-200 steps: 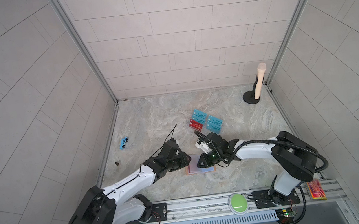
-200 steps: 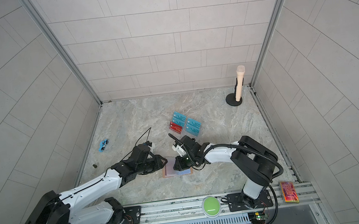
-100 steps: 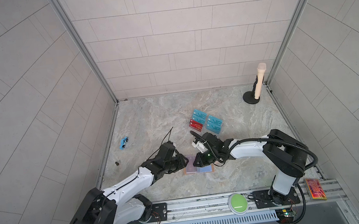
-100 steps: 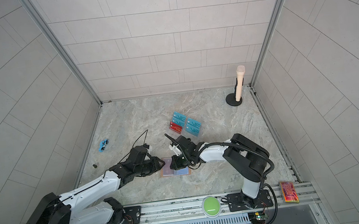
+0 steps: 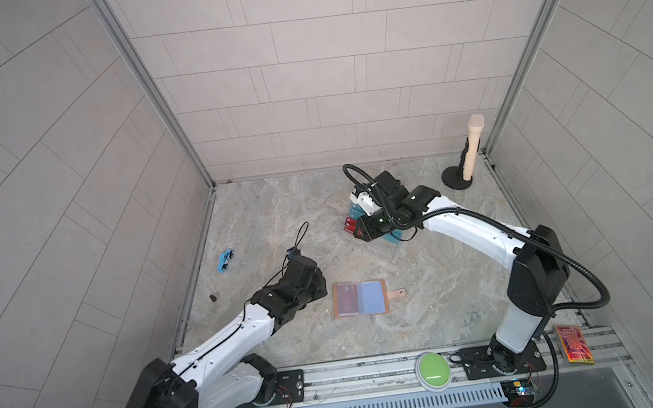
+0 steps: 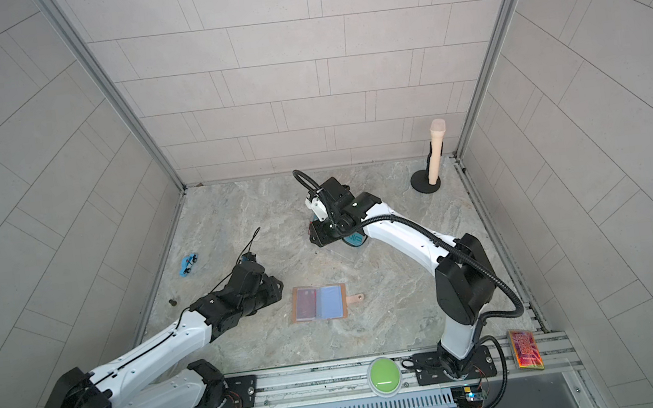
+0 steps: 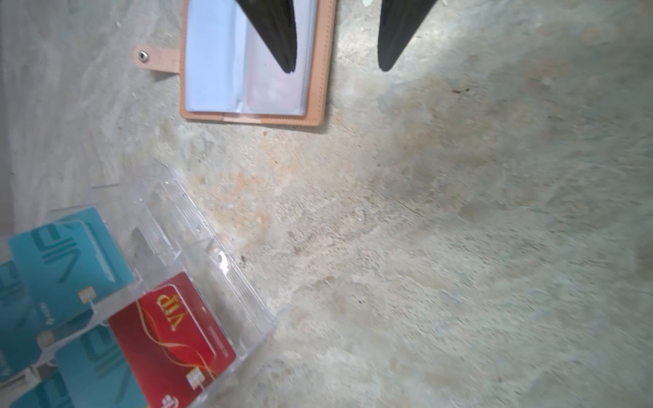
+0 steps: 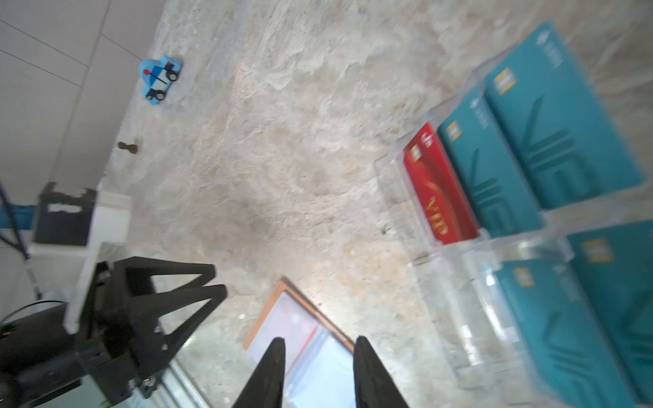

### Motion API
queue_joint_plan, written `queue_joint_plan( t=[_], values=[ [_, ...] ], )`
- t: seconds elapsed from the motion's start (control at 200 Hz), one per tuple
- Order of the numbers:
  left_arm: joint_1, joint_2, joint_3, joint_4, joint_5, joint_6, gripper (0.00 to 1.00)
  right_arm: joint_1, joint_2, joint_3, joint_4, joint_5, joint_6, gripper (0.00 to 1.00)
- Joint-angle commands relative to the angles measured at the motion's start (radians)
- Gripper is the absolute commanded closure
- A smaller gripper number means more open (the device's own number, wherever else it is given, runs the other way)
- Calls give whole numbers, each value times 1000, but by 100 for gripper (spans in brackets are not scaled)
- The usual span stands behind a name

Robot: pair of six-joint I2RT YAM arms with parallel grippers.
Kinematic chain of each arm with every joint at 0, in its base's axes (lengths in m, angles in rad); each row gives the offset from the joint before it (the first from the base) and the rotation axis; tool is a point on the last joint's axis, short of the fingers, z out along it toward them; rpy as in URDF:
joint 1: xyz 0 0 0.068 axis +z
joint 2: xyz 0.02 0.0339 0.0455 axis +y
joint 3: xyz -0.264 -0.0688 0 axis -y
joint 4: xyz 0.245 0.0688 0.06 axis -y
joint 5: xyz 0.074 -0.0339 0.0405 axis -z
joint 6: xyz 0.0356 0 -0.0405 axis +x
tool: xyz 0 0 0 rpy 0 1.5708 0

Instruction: Put the credit cards into the card holder

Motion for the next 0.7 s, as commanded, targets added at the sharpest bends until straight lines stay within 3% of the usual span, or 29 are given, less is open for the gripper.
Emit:
queue_joint_plan(
  t=[0.0, 0.345, 0.696],
  values=[
    [2, 16, 59, -32, -115, 62, 57, -9, 94, 109, -162, 99, -124, 62],
    [5, 13, 90, -73, -92, 68, 58, -36, 423, 523, -343, 137, -222, 57],
    [6, 52, 157, -123, -93, 85, 51, -42, 585, 710, -446, 152, -275, 56]
  ],
)
